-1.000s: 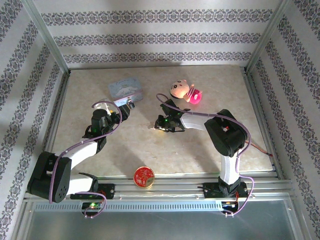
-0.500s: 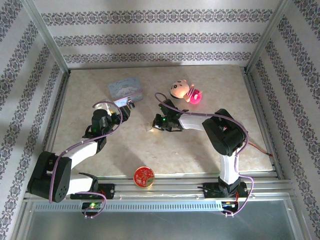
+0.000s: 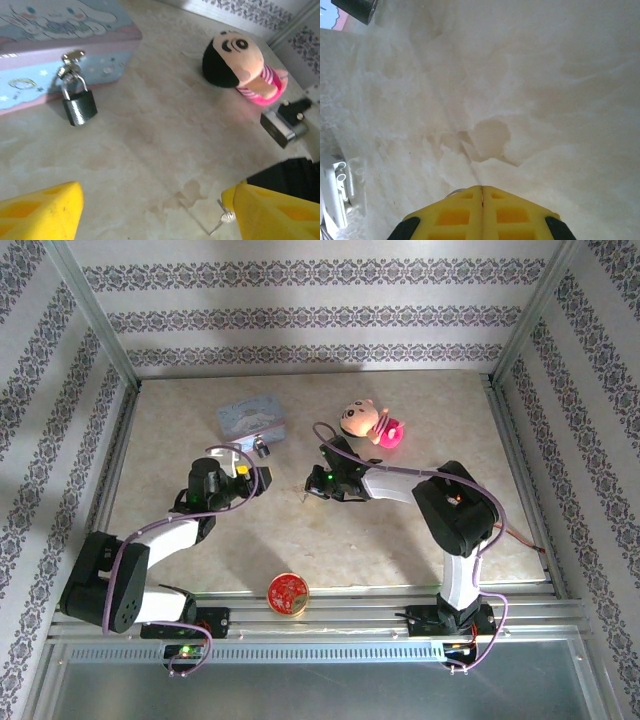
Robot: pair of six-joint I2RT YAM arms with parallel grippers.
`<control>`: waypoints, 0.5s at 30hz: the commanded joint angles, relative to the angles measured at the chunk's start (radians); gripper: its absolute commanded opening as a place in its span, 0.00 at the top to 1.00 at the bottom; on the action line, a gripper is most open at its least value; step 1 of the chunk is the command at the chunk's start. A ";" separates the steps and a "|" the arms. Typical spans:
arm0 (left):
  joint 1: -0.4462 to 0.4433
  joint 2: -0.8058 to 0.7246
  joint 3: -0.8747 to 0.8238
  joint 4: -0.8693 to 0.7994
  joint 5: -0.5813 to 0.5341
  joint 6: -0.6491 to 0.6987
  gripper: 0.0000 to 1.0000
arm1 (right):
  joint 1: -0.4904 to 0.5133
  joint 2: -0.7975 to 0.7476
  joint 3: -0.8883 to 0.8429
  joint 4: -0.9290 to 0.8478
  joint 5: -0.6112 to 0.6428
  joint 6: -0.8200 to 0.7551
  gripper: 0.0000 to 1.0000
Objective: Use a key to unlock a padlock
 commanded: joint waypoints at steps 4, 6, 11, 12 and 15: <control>-0.044 0.076 -0.039 0.123 0.093 0.065 0.32 | 0.003 -0.070 -0.009 -0.003 -0.006 -0.019 1.00; -0.062 0.105 -0.047 0.187 0.117 0.060 0.31 | 0.002 -0.091 -0.001 -0.019 -0.001 -0.047 1.00; -0.082 0.141 -0.044 0.288 0.183 0.068 0.32 | 0.005 -0.167 0.000 -0.064 0.051 -0.128 1.00; -0.085 0.139 -0.039 0.291 0.195 0.078 0.32 | 0.006 -0.179 0.000 -0.069 0.055 -0.140 1.00; -0.094 0.119 -0.027 0.289 0.220 0.112 0.34 | 0.006 -0.218 0.001 -0.082 0.065 -0.159 1.00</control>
